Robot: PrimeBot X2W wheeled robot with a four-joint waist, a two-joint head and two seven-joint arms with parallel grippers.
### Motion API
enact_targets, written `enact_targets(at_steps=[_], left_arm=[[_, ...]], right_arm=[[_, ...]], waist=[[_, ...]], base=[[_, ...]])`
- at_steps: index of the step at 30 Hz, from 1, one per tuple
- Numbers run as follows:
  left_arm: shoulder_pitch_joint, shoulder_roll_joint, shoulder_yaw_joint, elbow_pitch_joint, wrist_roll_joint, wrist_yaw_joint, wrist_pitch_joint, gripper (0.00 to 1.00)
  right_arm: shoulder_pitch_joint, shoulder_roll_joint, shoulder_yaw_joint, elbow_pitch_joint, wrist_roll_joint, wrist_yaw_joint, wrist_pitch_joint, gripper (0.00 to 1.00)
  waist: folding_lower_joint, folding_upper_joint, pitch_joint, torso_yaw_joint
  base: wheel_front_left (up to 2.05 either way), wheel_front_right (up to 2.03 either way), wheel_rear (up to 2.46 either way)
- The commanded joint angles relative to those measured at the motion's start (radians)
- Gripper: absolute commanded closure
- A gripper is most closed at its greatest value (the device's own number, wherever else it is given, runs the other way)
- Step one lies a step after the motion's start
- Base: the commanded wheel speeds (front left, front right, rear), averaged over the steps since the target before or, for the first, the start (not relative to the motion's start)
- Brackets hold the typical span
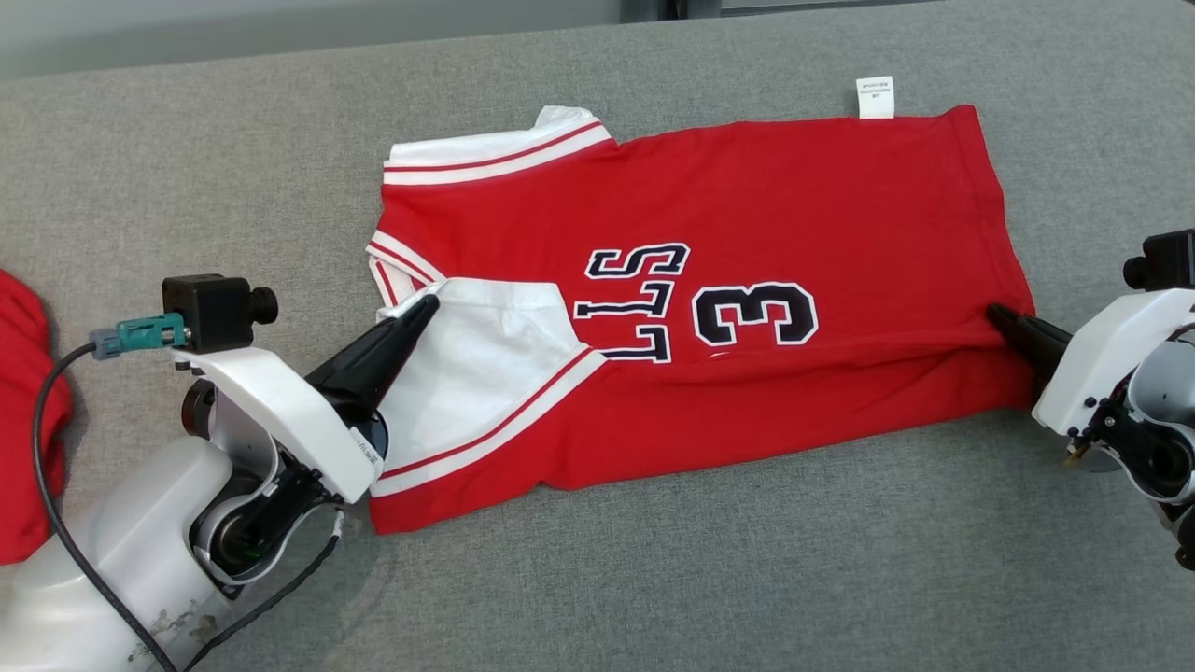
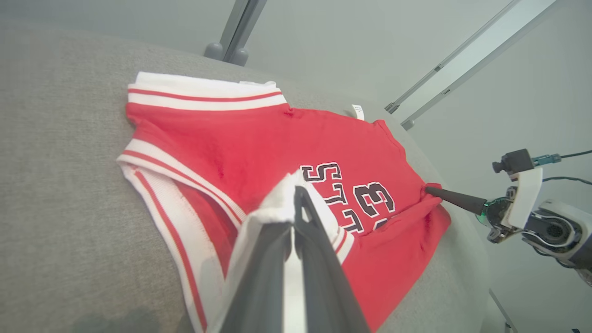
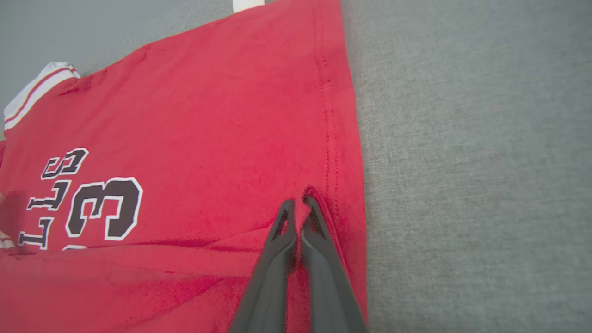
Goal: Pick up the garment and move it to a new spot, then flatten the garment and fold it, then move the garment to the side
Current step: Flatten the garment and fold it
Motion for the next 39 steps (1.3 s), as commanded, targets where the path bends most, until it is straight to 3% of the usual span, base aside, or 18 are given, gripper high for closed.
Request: enact_targets(at_steps=[1,3,4,5,6,7,13,19,24,28,30,33,36,39], left_arm=[[-0.022,-0.007,-0.005,0.012,0.013,-0.005,-0.004,1.00],[-0.025,-0.013,-0.011,0.027,0.021,-0.007,-0.008,1.00],[-0.024,-0.015,-0.014,0.034,0.026,-0.007,-0.009,0.90],[-0.024,-0.018,-0.015,0.044,0.030,-0.007,-0.013,0.75],[-0.026,-0.023,-0.016,0.055,0.034,-0.004,-0.017,0.33],[-0.025,-0.031,-0.014,0.066,0.031,0.002,-0.019,0.00],[-0.022,-0.043,-0.012,0.097,0.044,0.007,-0.048,0.00],[0.007,-0.052,0.029,0.104,0.088,0.051,-0.163,0.00],[0.050,-0.064,0.126,0.067,0.171,0.116,-0.202,0.00],[0.140,-0.121,0.325,-0.013,0.338,0.174,-0.201,0.00],[0.198,-0.159,0.418,-0.061,0.439,0.189,-0.202,0.00],[0.280,-0.223,0.538,-0.125,0.581,0.202,-0.202,0.00],[0.364,-0.309,0.652,-0.176,0.691,0.192,-0.202,0.00],[0.430,-0.397,0.752,-0.209,0.788,0.168,-0.202,0.00]], right_arm=[[-0.014,-0.002,0.007,0.003,-0.005,0.000,-0.005,1.00],[-0.016,-0.002,0.011,0.008,-0.006,0.000,-0.009,1.00],[-0.017,0.000,0.011,0.012,-0.006,0.000,-0.011,1.00],[-0.019,0.004,0.006,0.017,-0.002,0.000,-0.019,0.78],[-0.020,0.007,0.002,0.025,0.003,0.000,-0.024,0.00],[-0.022,0.008,0.001,0.031,0.000,0.000,-0.036,0.00],[-0.030,0.013,0.001,0.055,-0.021,0.000,-0.086,0.00],[-0.012,-0.013,-0.001,0.056,-0.081,0.000,-0.211,0.00],[0.007,-0.028,-0.009,0.068,-0.193,0.000,-0.384,0.00],[0.024,-0.025,-0.052,0.085,-0.323,0.000,-0.461,0.00],[0.038,-0.012,-0.117,0.063,-0.409,0.000,-0.469,0.00],[0.110,0.021,-0.298,-0.043,-0.577,0.000,-0.468,0.00],[0.230,0.095,-0.486,-0.192,-0.754,0.000,-0.468,0.00],[0.348,0.176,-0.601,-0.309,-0.885,0.000,-0.468,0.00]], waist=[[0.0000,-0.0001,0.004,0.001],[0.0000,-0.0001,0.008,0.003],[0.0000,-0.0001,0.008,0.004],[0.0000,-0.0001,0.009,0.004],[0.0000,-0.0001,0.009,0.005],[0.0000,-0.0001,0.009,0.006],[0.0000,-0.0001,-0.003,0.010],[0.0000,-0.0001,-0.040,0.016],[0.0000,-0.0001,-0.078,0.016],[0.0000,-0.0001,-0.104,0.018],[0.0000,-0.0001,-0.116,0.016],[0.0000,-0.0001,-0.130,0.015],[0.0000,-0.0001,-0.148,0.017],[0.0000,-0.0001,-0.163,0.020]], base=[[0.00,0.00,0.00],[0.00,0.00,0.00],[0.00,0.00,0.00],[0.00,0.00,0.00],[0.00,0.00,0.00],[0.00,0.00,0.00],[0.00,0.00,0.00],[0.00,0.00,0.00],[0.00,0.00,0.00],[0.00,0.00,0.00],[0.00,0.00,0.00],[0.00,0.00,0.00],[0.00,0.00,0.00],[0.00,0.00,0.00]])
